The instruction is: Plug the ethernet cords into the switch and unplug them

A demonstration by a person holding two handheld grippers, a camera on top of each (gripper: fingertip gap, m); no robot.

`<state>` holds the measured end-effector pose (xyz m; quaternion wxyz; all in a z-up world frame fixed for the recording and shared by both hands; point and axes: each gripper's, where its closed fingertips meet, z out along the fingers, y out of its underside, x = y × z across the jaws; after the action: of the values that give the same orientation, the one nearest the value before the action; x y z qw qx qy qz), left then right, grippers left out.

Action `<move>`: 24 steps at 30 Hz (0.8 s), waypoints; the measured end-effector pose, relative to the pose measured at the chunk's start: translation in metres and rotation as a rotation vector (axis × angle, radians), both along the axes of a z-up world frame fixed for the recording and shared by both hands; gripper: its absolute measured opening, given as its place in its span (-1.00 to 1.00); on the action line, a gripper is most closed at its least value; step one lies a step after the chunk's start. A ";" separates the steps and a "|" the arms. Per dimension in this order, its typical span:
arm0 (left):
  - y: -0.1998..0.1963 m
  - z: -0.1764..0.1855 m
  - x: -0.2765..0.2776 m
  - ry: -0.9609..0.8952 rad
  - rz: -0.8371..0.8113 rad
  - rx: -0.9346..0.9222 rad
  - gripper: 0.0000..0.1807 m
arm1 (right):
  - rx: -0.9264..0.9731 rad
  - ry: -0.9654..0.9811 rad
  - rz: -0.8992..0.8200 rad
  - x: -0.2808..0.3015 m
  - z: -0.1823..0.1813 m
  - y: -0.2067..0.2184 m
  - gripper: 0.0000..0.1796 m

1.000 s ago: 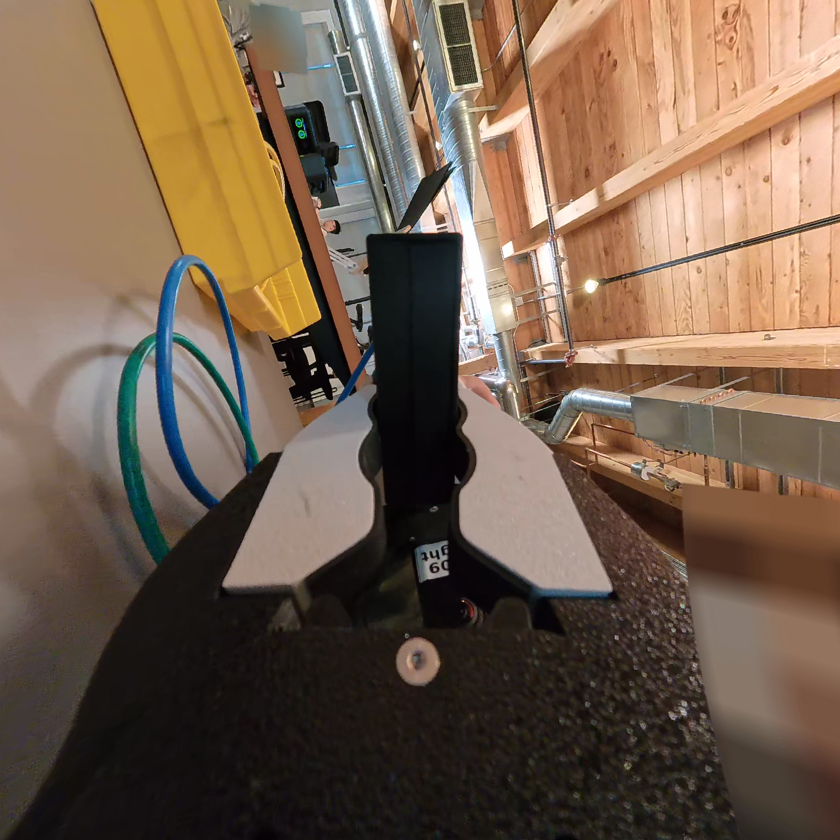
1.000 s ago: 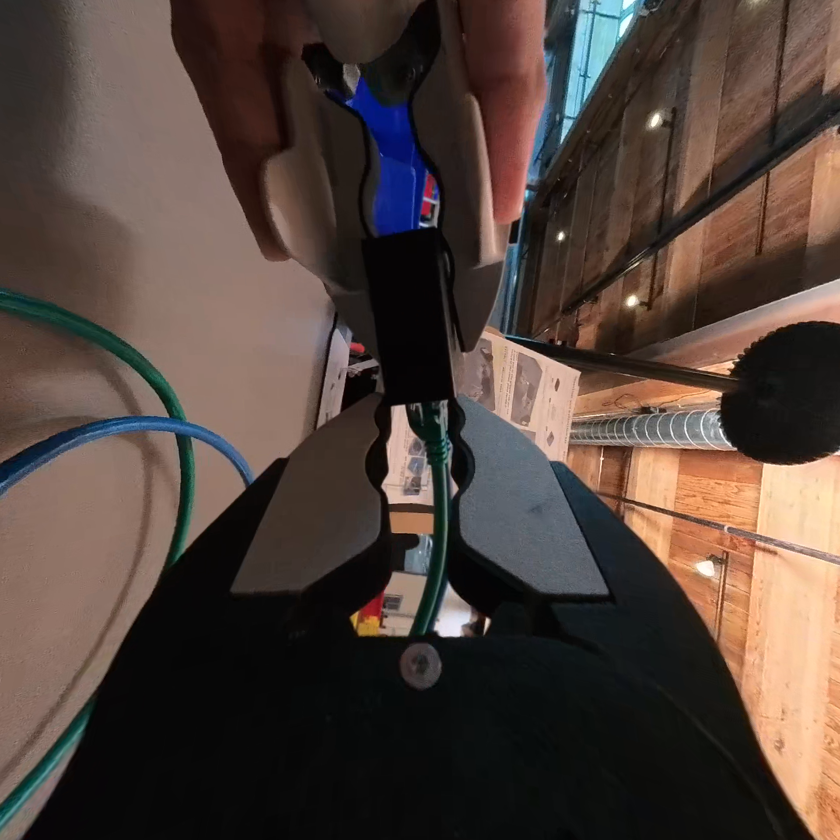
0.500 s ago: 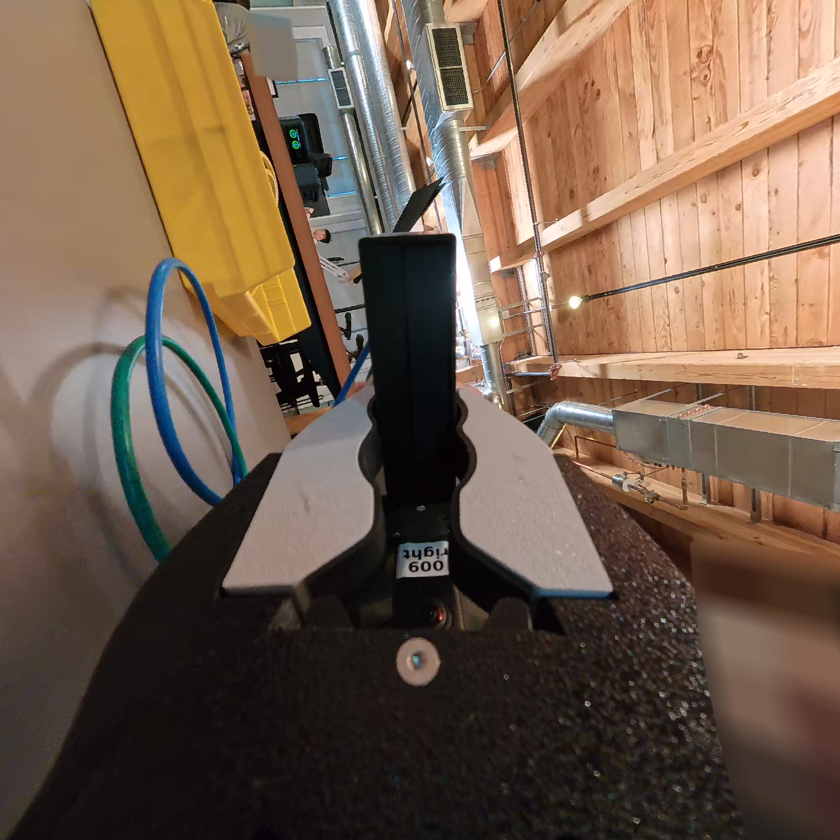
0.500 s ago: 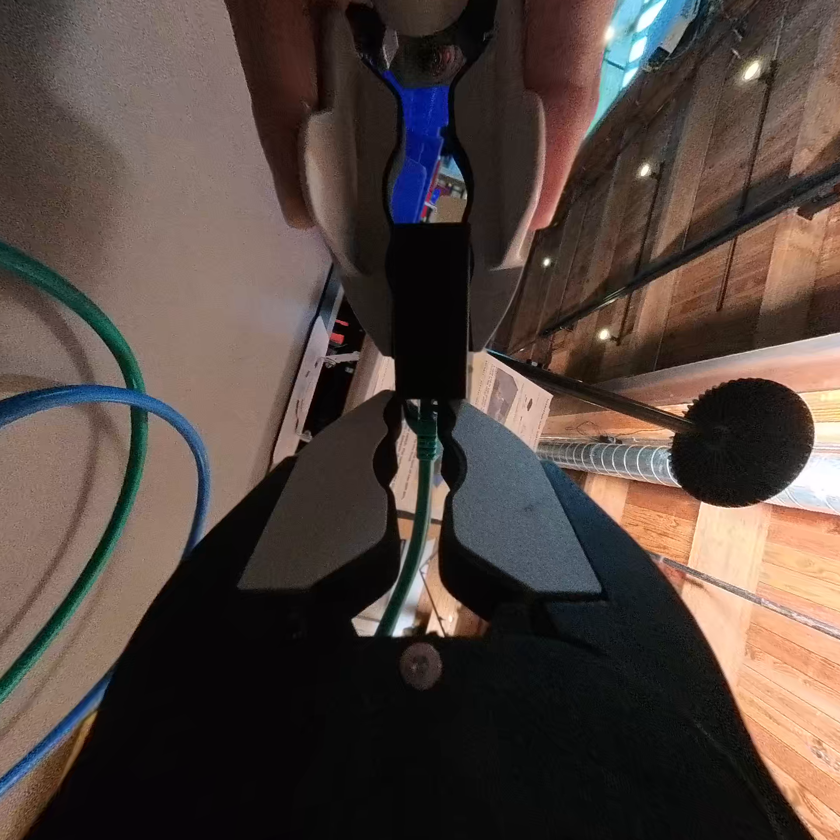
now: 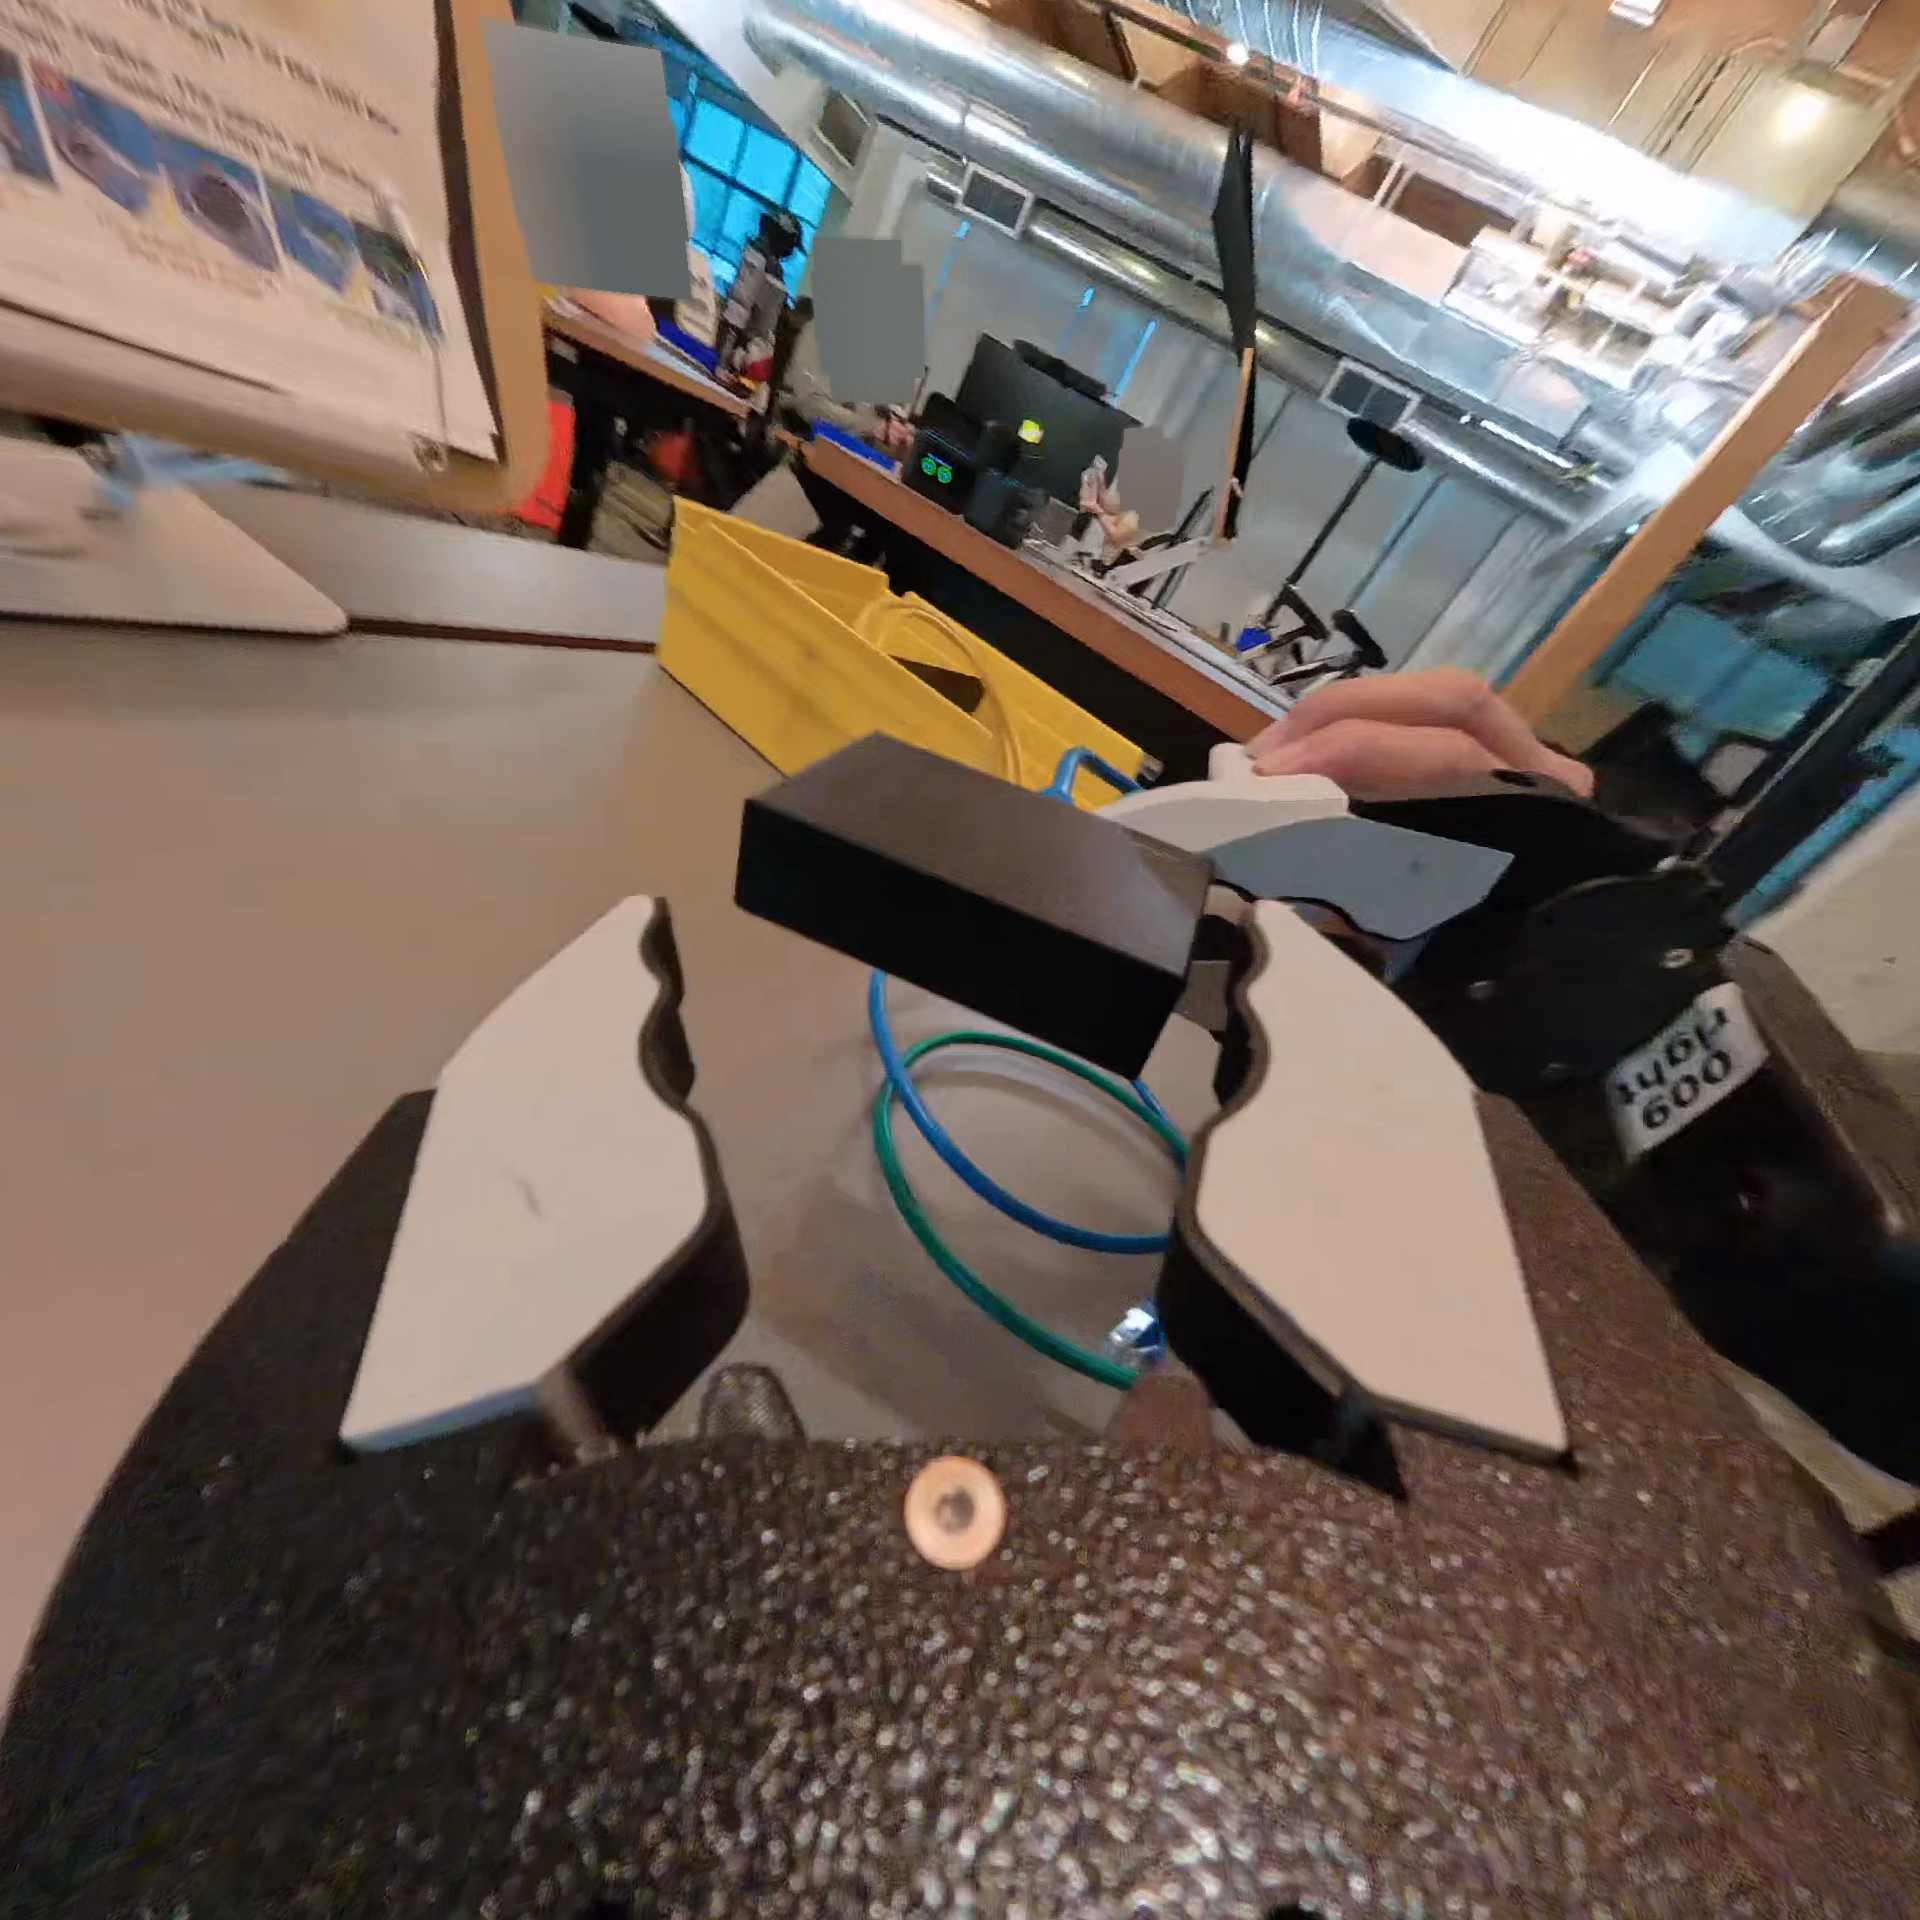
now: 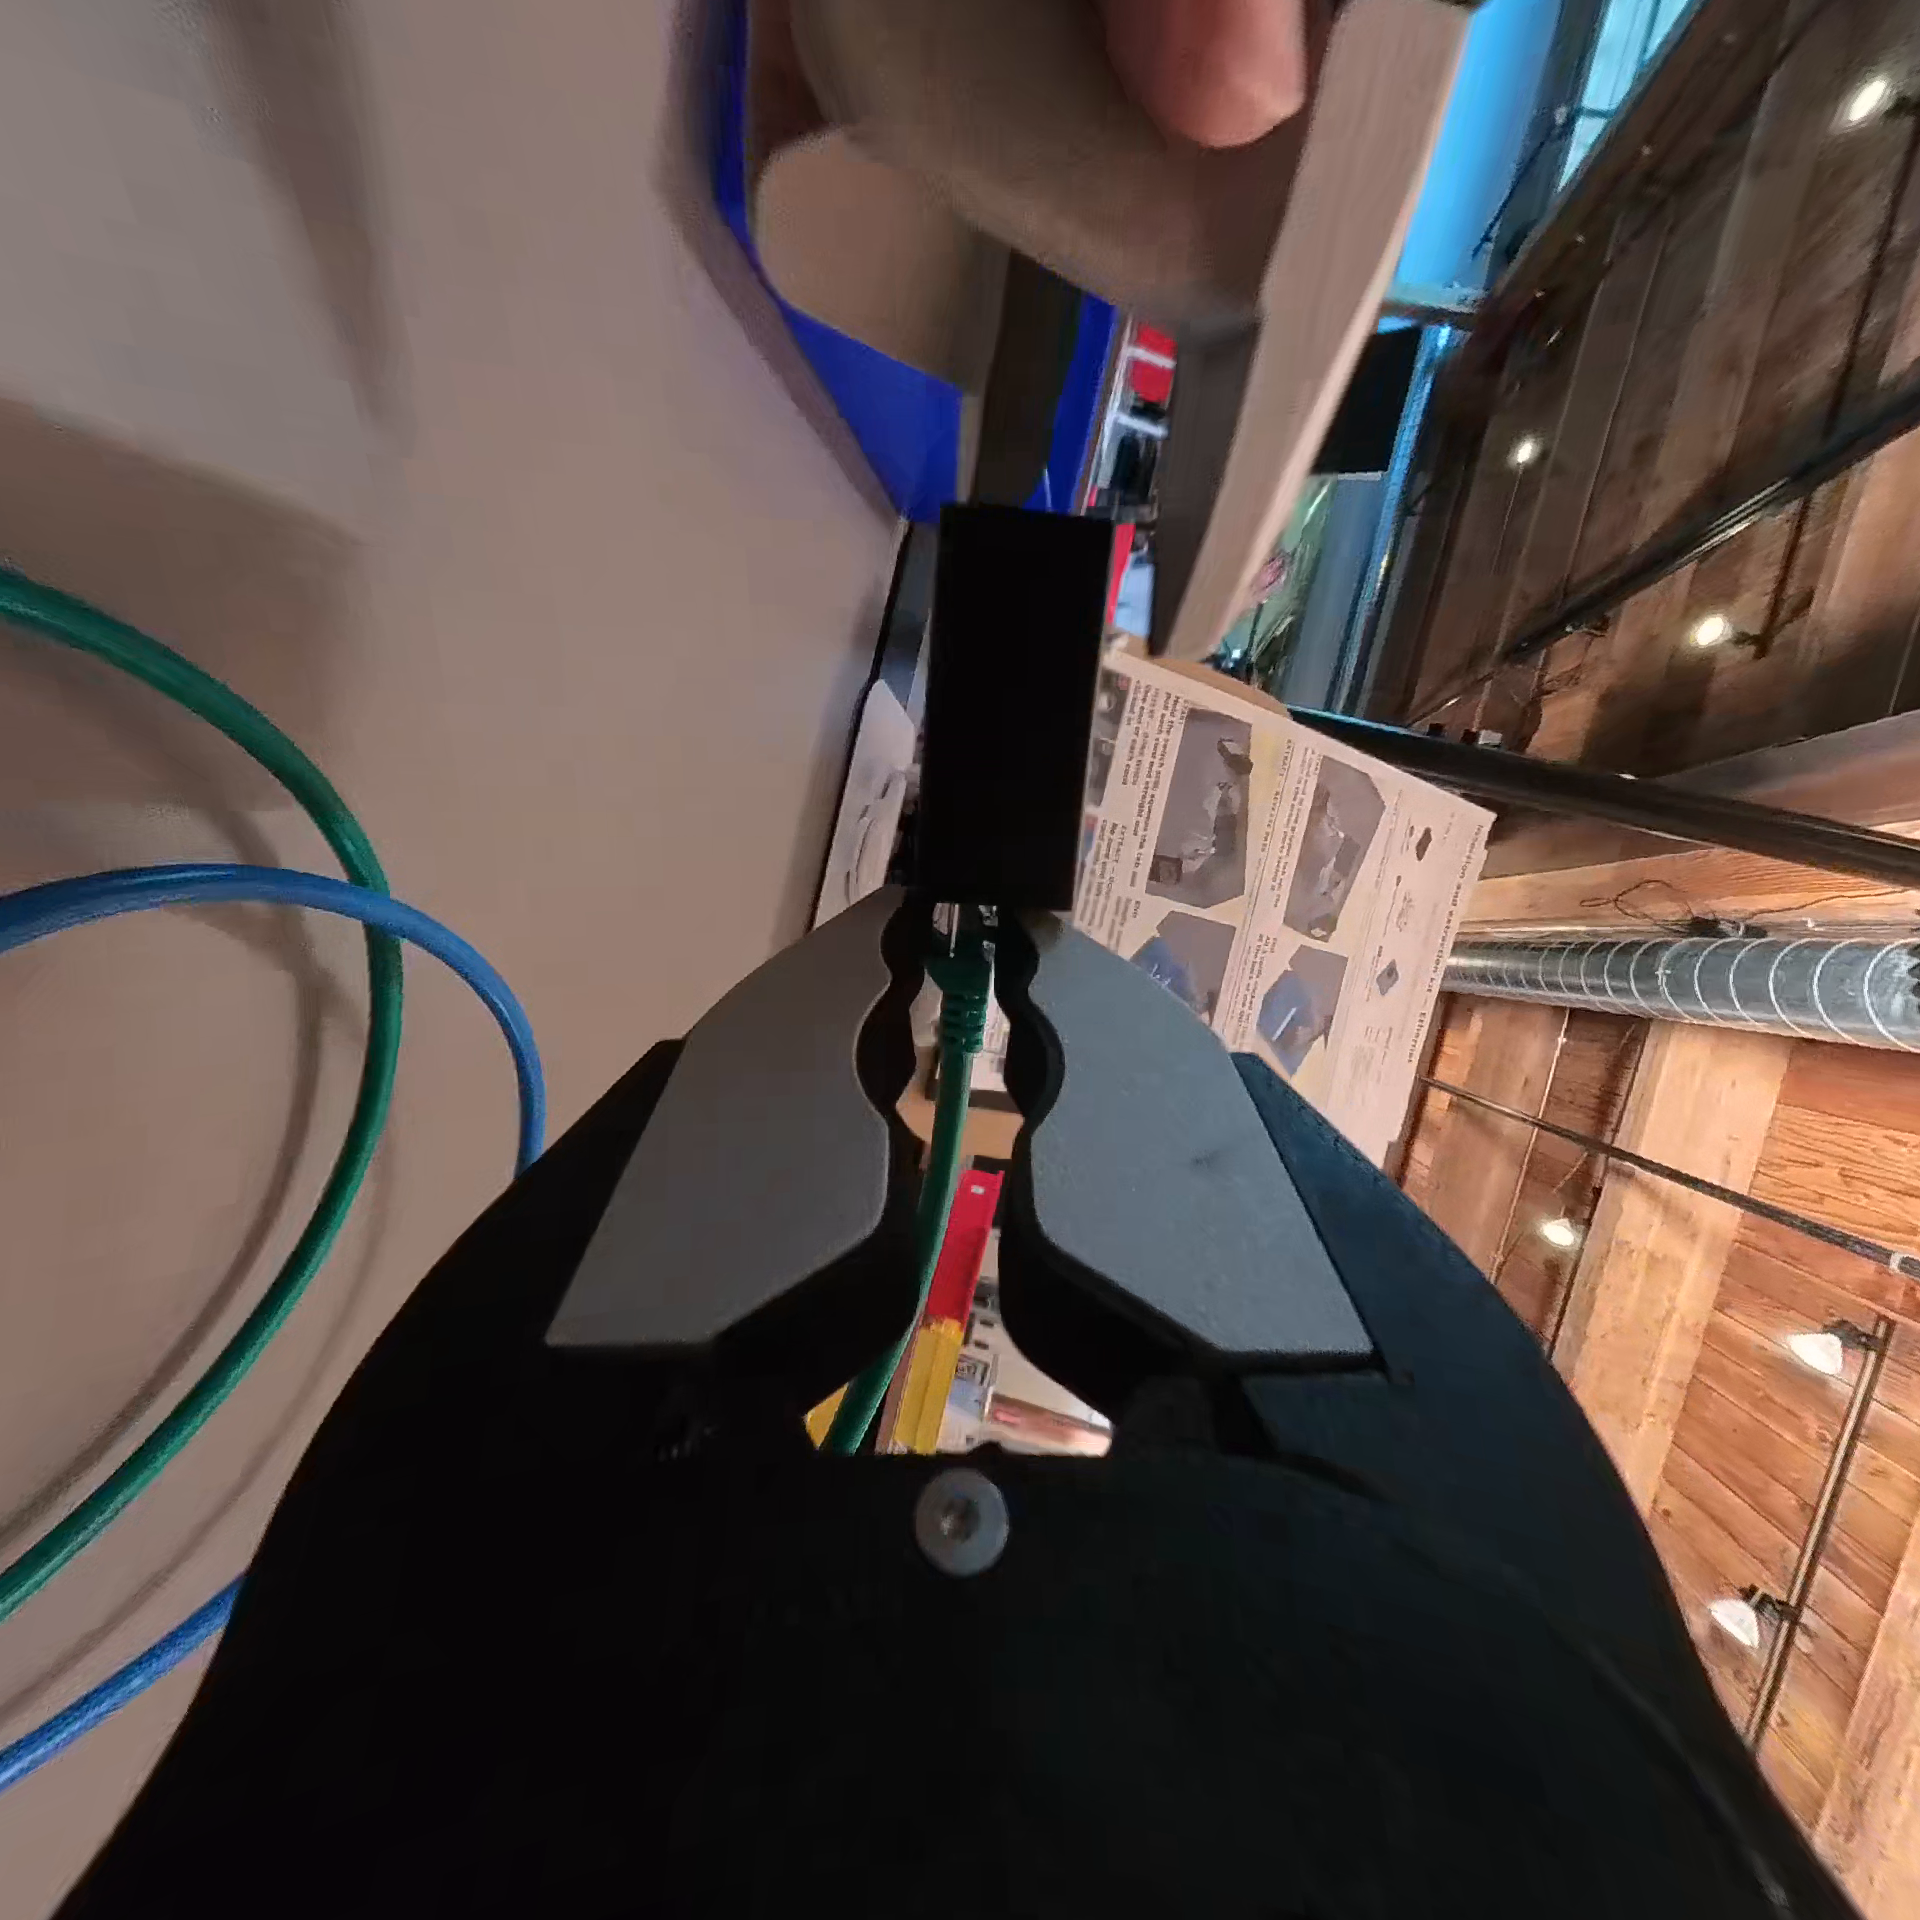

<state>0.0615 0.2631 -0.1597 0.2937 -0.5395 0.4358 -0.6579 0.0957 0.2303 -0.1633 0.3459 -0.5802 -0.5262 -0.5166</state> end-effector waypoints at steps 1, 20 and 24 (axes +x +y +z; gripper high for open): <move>-0.002 0.003 0.000 -0.017 -0.010 0.013 0.13 | -0.004 -0.006 -0.012 0.000 0.000 0.000 -0.85; -0.027 -0.025 0.002 0.035 0.190 1.387 -0.67 | -0.237 0.121 -0.117 -0.016 -0.018 -0.015 -0.85; -0.030 -0.026 0.002 0.008 0.156 1.359 -0.68 | -0.250 0.220 -0.086 -0.019 -0.018 -0.017 -0.85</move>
<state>0.0630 0.2331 -0.1857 0.6122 -0.2677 0.7128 -0.2132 0.0767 0.2130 -0.1815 0.3042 -0.6938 -0.5198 -0.3948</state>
